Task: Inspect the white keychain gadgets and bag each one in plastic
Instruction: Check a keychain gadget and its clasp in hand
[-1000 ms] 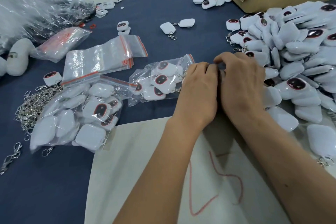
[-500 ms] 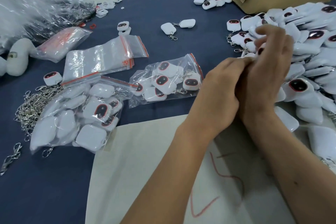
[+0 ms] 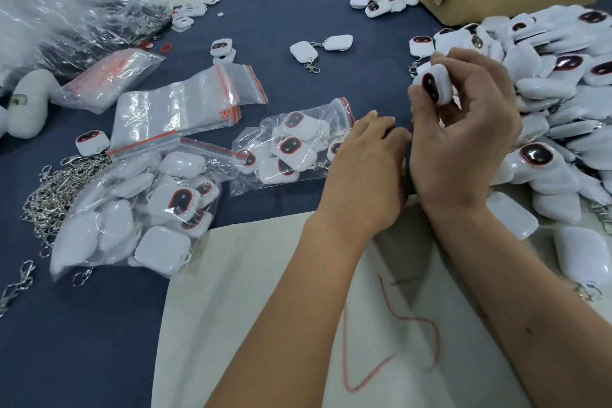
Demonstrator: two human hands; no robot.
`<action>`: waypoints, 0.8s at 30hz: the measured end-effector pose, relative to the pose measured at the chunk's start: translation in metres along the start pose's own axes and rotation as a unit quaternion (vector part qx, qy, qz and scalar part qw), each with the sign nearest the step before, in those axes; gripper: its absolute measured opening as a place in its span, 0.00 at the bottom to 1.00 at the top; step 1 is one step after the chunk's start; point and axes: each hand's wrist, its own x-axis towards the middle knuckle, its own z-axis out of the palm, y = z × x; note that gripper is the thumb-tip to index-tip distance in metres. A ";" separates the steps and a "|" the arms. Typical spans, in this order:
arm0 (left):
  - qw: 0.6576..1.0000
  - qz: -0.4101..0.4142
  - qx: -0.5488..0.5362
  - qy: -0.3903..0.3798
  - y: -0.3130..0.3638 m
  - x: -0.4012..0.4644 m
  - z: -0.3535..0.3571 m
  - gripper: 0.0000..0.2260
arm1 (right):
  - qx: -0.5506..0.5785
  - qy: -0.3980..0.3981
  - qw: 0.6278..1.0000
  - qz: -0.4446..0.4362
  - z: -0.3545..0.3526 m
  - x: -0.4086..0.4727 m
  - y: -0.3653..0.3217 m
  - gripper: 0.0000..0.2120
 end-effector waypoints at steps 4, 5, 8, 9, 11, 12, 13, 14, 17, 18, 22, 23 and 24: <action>0.999 -0.033 0.000 0.021 -0.008 0.000 -0.009 0.18 | 0.040 -0.040 0.998 0.006 0.002 -0.001 -0.002 0.07; 0.999 -0.045 -0.002 0.029 -0.011 0.001 -0.012 0.18 | 0.058 -0.058 0.997 0.016 0.002 -0.002 -0.003 0.08; 0.994 -0.089 -0.031 0.060 -0.018 0.002 -0.018 0.15 | 0.097 -0.113 0.987 0.065 0.005 -0.005 -0.008 0.11; 0.991 -0.099 -0.052 0.077 -0.017 0.002 -0.019 0.15 | 0.096 -0.127 0.984 0.078 0.006 -0.006 -0.008 0.12; 0.981 -0.113 -0.106 0.119 -0.011 0.002 -0.020 0.13 | 0.118 -0.157 0.974 0.116 0.008 -0.007 -0.008 0.11; 0.974 -0.122 -0.129 0.142 -0.008 0.002 -0.020 0.11 | 0.133 -0.176 0.966 0.136 0.009 -0.008 -0.007 0.09; 0.965 -0.137 -0.151 0.165 -0.006 0.003 -0.021 0.11 | 0.142 -0.195 0.959 0.151 0.009 -0.007 -0.006 0.07; 0.952 -0.157 -0.180 0.188 -0.004 0.004 -0.021 0.10 | 0.146 -0.212 0.952 0.163 0.010 -0.007 -0.005 0.06; 0.906 -0.221 -0.279 0.228 -0.003 0.005 -0.024 0.05 | 0.178 -0.257 0.926 0.212 0.011 -0.005 -0.002 0.08; 0.896 -0.237 -0.301 0.224 -0.005 0.005 -0.026 0.04 | 0.197 -0.271 0.915 0.226 0.011 -0.005 -0.002 0.09; 0.874 -0.275 -0.359 0.179 -0.016 0.003 -0.034 0.03 | 0.226 -0.299 0.896 0.236 0.010 -0.006 -0.002 0.11; 0.869 -0.278 -0.370 0.176 -0.017 0.002 -0.035 0.03 | 0.234 -0.305 0.891 0.240 0.010 -0.006 -0.002 0.12; 0.863 -0.279 -0.383 0.175 -0.018 0.002 -0.037 0.03 | 0.244 -0.310 0.886 0.243 0.010 -0.006 -0.002 0.13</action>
